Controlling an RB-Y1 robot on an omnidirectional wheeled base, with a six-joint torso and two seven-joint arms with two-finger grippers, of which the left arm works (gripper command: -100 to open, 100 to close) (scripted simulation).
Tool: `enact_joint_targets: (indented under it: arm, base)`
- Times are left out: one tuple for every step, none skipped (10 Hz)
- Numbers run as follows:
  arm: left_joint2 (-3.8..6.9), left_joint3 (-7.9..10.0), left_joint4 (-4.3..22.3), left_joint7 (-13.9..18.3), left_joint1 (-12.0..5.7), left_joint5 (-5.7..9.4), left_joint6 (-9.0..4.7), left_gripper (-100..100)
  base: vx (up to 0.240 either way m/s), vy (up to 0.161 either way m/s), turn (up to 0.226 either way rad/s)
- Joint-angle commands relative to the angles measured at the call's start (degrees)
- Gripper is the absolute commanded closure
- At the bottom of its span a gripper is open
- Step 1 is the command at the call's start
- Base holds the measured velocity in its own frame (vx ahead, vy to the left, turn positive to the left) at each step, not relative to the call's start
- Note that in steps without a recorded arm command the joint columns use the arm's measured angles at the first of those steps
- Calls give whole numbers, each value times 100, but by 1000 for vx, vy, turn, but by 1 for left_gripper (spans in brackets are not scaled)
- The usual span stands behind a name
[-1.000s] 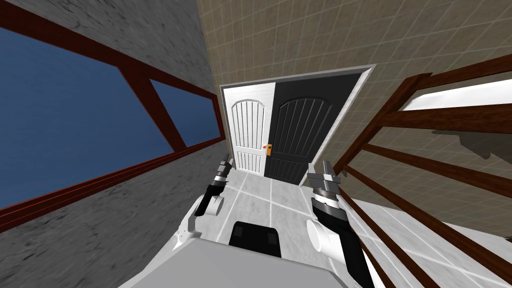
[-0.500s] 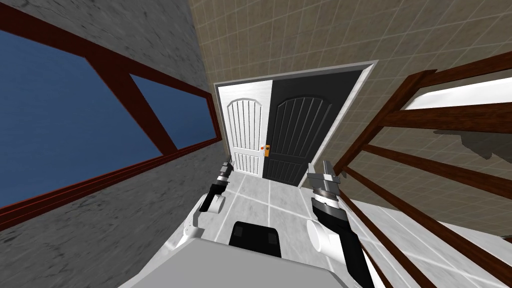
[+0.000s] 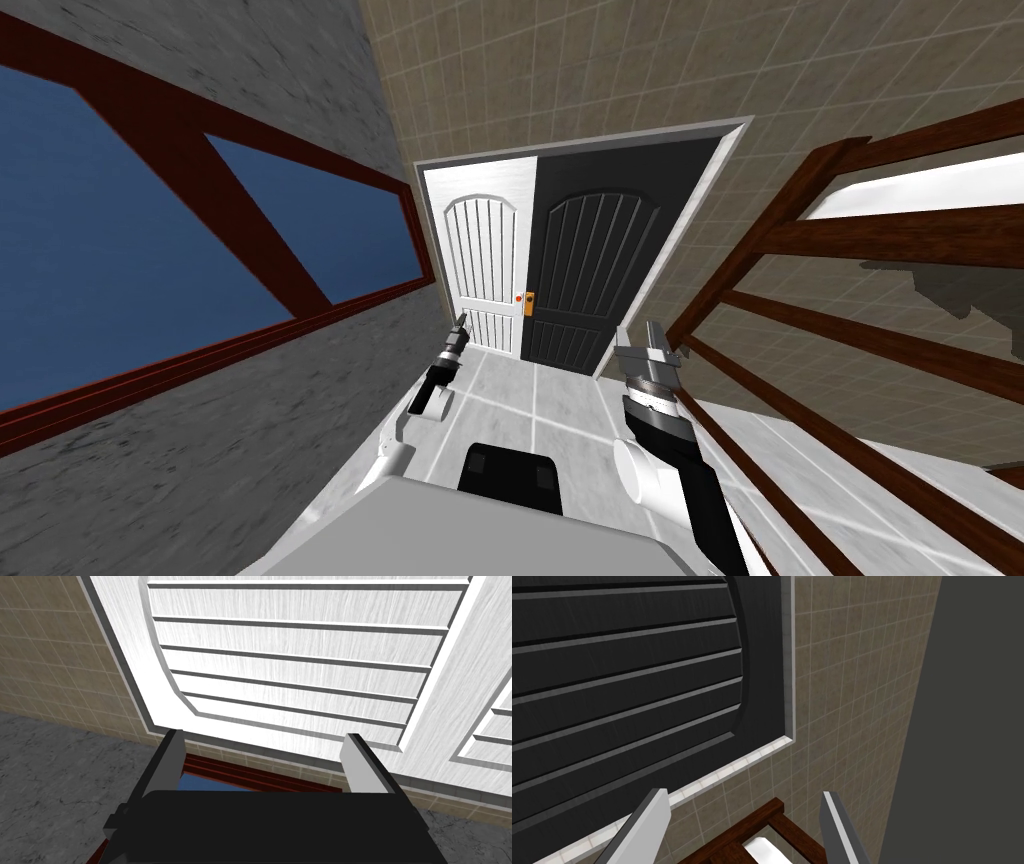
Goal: Pull the door open
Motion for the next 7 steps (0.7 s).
enact_joint_targets:
  arm:
    - [29, 4, 263, 23, -88, 32, 4, -100]
    - [39, 8, 391, 30, -145, 46, 12, -100]
    - [48, 11, 517, 38, -201, 60, 19, -100]
    - [57, 14, 641, 45, -256, 73, 27, -100]
    - [65, 18, 765, 52, -311, 87, 35, -100]
    - [73, 21, 888, 60, -366, 100, 43, -100]
    - [81, 24, 1012, 67, -421, 114, 50, -100]
  base:
    - [152, -77, -44]
    - [137, -75, -23]
    - [111, -60, -27]
    - [107, -56, -35]
    - [115, -65, -37]
    - [107, -60, -32]
    - [101, -59, -28]
